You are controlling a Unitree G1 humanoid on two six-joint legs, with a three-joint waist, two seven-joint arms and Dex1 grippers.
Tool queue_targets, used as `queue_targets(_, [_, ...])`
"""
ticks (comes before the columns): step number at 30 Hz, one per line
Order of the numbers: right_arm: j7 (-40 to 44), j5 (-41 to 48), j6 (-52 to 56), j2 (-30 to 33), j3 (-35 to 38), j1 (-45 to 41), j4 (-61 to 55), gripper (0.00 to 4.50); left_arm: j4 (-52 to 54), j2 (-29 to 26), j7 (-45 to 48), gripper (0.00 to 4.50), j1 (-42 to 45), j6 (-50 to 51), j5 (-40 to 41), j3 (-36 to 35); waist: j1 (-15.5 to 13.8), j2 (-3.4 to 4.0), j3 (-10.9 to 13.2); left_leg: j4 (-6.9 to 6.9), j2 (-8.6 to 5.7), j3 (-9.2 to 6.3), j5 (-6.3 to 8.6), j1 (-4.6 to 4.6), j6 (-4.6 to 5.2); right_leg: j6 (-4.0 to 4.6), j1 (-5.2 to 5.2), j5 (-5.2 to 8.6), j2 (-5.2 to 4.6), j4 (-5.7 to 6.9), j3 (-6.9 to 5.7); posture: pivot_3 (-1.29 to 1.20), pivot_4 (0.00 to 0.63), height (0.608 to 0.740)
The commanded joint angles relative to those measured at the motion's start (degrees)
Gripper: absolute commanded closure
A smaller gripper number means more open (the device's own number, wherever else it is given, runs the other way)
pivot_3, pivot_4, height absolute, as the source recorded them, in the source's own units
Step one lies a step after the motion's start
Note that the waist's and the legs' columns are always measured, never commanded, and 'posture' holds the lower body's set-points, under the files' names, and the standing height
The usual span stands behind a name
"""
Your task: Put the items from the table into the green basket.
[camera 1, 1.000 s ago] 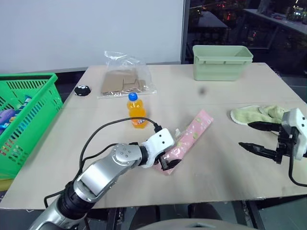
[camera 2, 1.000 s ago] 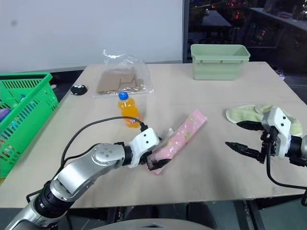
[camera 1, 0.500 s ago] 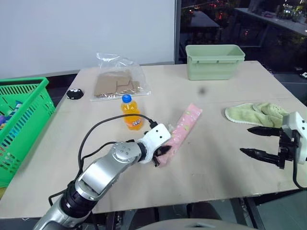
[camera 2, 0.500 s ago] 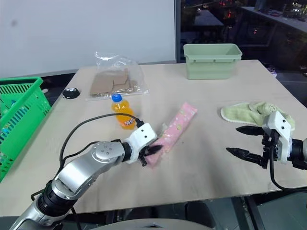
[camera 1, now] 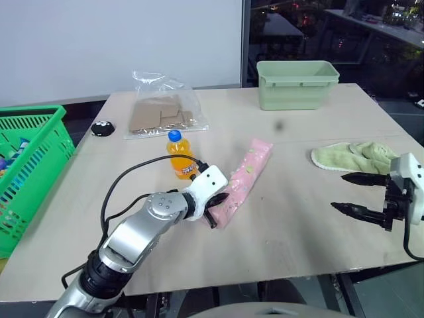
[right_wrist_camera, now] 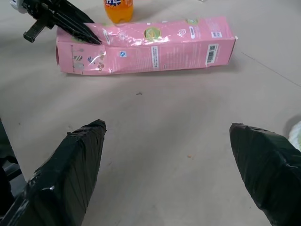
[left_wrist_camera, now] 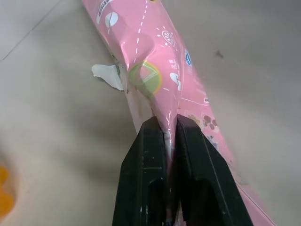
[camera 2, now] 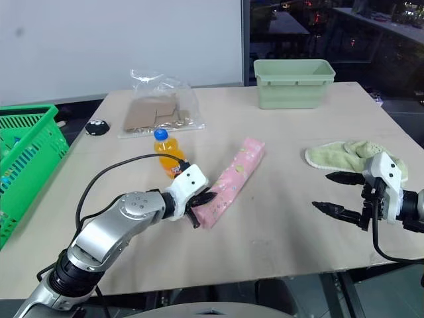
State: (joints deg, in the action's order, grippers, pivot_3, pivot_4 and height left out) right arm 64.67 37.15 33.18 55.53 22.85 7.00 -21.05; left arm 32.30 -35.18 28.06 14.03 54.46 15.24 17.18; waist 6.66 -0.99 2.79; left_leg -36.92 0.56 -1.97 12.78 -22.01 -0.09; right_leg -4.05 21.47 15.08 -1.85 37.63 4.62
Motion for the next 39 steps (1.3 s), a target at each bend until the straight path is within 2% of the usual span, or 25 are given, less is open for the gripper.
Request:
queue_targets(1, [0.42, 0.1, -1.54, -0.15, 0.12, -1.62, 0.45, 0.0, 0.69, 0.9, 1.44, 4.49, 1.57, -4.87, 0.96, -4.37, -0.01, -0.04, 0.04, 0.01, 0.0, 0.0, 0.0, -0.04, 0.0, 0.0, 0.03, 0.0, 0.0, 0.0, 0.0, -0.12, 0.0, 0.74])
queue_targets(7, [0.79, 1.23, -2.49, -1.03, 0.39, -3.99, 1.45, 0.0, 1.0, 0.81, 4.72, 4.49, 3.37, -8.53, 1.85, -5.94, -0.11, -0.13, 0.16, 0.04, -0.01, 0.0, 0.0, -0.27, 0.01, -0.01, 0.23, 0.0, 0.01, -0.01, 0.0, -0.11, 0.0, 0.74])
queue_targets(11, [-0.67, 4.58, -1.14, -2.69, 1.54, -8.42, 2.86, 0.0, 0.58, 5.37, 3.38, 4.49, 10.93, -3.46, 7.49, -11.59, -0.5, -0.28, 0.44, 0.01, -0.02, -0.03, 0.0, -0.35, 0.03, -0.02, 0.27, -0.01, 0.01, 0.0, -0.01, -0.1, 0.0, 0.74])
queue_targets(18, [-3.87, 12.5, 1.23, -6.16, 2.54, -20.3, 6.16, 0.0, -4.87, 2.1, 3.14, 4.49, 23.34, -3.5, 5.46, -14.53, -0.56, -0.25, 0.53, -0.16, -0.02, -0.11, 0.02, -0.44, 0.07, -0.06, 0.28, -0.03, 0.08, 0.04, -0.05, -0.09, 0.0, 0.74])
queue_targets(25, [-3.04, 14.0, 1.38, -9.17, -2.37, -32.03, 11.06, 0.0, -10.49, -3.24, 0.1, 4.49, 29.96, -2.79, 3.0, -20.95, -0.95, -0.2, 0.62, -0.08, -0.01, -0.19, 0.04, -0.48, 0.11, -0.26, 0.32, -0.14, 0.11, 0.05, -0.09, -0.02, 0.0, 0.74])
queue_targets(29, [-0.57, 12.36, 0.39, -12.14, -7.43, -38.82, 15.45, 0.0, -12.18, -10.03, -2.86, 4.49, 28.96, -3.33, -1.39, -26.19, -1.87, -0.22, 0.66, 0.0, 0.0, -0.25, 0.04, -0.49, 0.11, -0.25, 0.35, -0.15, 0.1, 0.07, -0.14, 0.06, 0.0, 0.74])
queue_targets(32, [1.41, 11.28, -0.55, -14.06, -10.14, -42.53, 18.8, 0.0, -12.43, -12.87, -6.72, 4.49, 27.58, -2.67, -4.33, -31.35, -2.42, -0.24, 0.72, 0.03, 0.01, -0.27, 0.04, -0.55, 0.11, -0.2, 0.45, -0.18, 0.11, 0.11, -0.17, 0.11, 0.0, 0.74])
queue_targets(34, [2.8, 10.84, -0.71, -15.15, -11.55, -44.53, 20.56, 0.0, -12.53, -14.49, -8.87, 4.49, 26.09, -2.5, -6.17, -34.63, -4.7, -0.26, 0.74, 0.09, 0.02, -0.3, 0.04, -0.65, 0.12, -0.05, 0.6, -0.27, 0.11, 0.15, -0.2, 0.15, 0.0, 0.74])
queue_targets(39, [6.65, 8.77, -1.87, -18.55, -15.03, -49.57, 25.31, 0.0, -14.2, -21.15, -10.13, 4.49, 16.82, -2.13, -11.24, -43.66, -6.83, -0.26, 0.74, 0.26, 0.02, -0.37, 0.04, -0.71, 0.11, -0.01, 0.75, -0.29, 0.1, 0.23, -0.31, 0.21, 0.0, 0.74])
